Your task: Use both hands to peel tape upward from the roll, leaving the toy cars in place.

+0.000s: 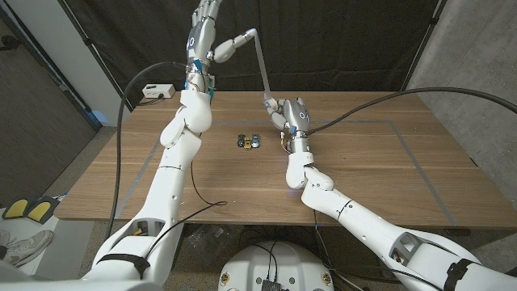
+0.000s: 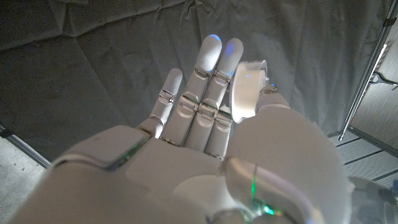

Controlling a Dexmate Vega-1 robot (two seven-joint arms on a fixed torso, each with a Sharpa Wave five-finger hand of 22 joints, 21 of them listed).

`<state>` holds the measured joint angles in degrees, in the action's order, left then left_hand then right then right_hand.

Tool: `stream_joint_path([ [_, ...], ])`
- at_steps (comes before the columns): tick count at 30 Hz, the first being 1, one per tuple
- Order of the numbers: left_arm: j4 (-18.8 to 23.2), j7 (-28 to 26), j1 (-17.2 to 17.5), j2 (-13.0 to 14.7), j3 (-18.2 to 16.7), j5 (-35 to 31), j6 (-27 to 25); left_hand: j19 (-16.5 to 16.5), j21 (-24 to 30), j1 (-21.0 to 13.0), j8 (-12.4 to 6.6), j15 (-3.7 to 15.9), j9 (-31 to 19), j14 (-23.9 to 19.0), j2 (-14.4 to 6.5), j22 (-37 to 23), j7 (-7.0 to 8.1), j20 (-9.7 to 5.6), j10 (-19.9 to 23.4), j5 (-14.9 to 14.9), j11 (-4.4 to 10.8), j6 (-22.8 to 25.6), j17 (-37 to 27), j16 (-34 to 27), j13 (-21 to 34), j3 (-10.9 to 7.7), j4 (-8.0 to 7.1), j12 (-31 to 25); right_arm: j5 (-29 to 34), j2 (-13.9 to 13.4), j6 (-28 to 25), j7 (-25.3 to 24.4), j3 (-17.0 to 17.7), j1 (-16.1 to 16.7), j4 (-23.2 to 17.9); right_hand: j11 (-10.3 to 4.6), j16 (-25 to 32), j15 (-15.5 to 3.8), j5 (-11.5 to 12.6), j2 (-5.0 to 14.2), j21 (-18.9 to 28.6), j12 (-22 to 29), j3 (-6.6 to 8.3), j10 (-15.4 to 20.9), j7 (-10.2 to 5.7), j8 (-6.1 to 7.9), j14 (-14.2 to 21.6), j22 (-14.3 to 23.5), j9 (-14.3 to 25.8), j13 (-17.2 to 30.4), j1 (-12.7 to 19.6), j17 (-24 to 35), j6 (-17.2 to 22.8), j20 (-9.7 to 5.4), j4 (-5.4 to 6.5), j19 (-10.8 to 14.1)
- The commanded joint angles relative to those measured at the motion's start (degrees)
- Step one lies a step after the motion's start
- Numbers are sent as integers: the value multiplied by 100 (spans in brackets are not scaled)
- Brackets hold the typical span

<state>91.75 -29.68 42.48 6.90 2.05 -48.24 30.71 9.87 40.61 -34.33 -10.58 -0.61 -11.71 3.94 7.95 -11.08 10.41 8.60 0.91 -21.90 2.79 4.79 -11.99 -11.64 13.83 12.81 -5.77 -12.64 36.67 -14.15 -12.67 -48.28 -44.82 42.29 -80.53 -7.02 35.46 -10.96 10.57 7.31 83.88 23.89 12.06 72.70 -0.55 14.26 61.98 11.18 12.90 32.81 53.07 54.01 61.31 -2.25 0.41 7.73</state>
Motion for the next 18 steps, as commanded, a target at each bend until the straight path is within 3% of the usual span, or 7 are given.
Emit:
stream_joint_path([
  [1,556,-750,233,949,362,2439,335,174,-24,-12,-14,4,-3,92,-126,-8,2,49,-83,-8,3,-44,-8,18,11,35,0,10,61,21,-68,81,-68,-1,-53,-32,38,-223,-22,272,9,-23,214,11,-419,-11,-27,3,25,35,149,18,462,-324,59,-25],
  [3,643,-544,275,1168,433,2658,268,176,-29,-66,-26,1,0,98,-201,-8,13,45,-81,-24,7,-44,-6,17,8,1,8,5,79,29,-94,80,-79,18,-82,-32,39,-224,-22,273,6,-33,217,9,-424,-14,-29,1,30,30,146,19,460,-333,59,-26],
  [4,687,-515,298,1214,460,2735,210,210,-50,-180,-45,-16,3,133,-353,-9,-4,64,-98,-51,-3,-51,-2,23,3,-77,29,4,74,37,-101,83,-78,29,-95,-32,36,-224,-22,273,6,-40,220,18,-418,-16,-36,0,29,26,146,16,466,-323,55,-23],
  [8,814,-318,378,1483,548,2980,56,242,-82,-452,-81,-34,12,152,-642,-10,9,91,-112,-92,-21,-32,7,17,-9,-241,99,-6,83,58,-163,122,-96,70,-145,-31,43,-224,-22,271,2,-52,224,25,-420,-24,-38,-3,30,28,140,26,467,-326,53,-26],
  [18,969,-278,654,1848,596,3183,-125,282,-111,-614,-81,-70,16,190,-762,-10,4,112,-163,-93,-34,-63,12,22,-18,-311,154,2,133,128,-275,244,-186,78,-181,-17,48,-224,-22,271,-4,-70,235,29,-415,-36,-46,-7,40,50,132,34,468,-325,45,-29],
])
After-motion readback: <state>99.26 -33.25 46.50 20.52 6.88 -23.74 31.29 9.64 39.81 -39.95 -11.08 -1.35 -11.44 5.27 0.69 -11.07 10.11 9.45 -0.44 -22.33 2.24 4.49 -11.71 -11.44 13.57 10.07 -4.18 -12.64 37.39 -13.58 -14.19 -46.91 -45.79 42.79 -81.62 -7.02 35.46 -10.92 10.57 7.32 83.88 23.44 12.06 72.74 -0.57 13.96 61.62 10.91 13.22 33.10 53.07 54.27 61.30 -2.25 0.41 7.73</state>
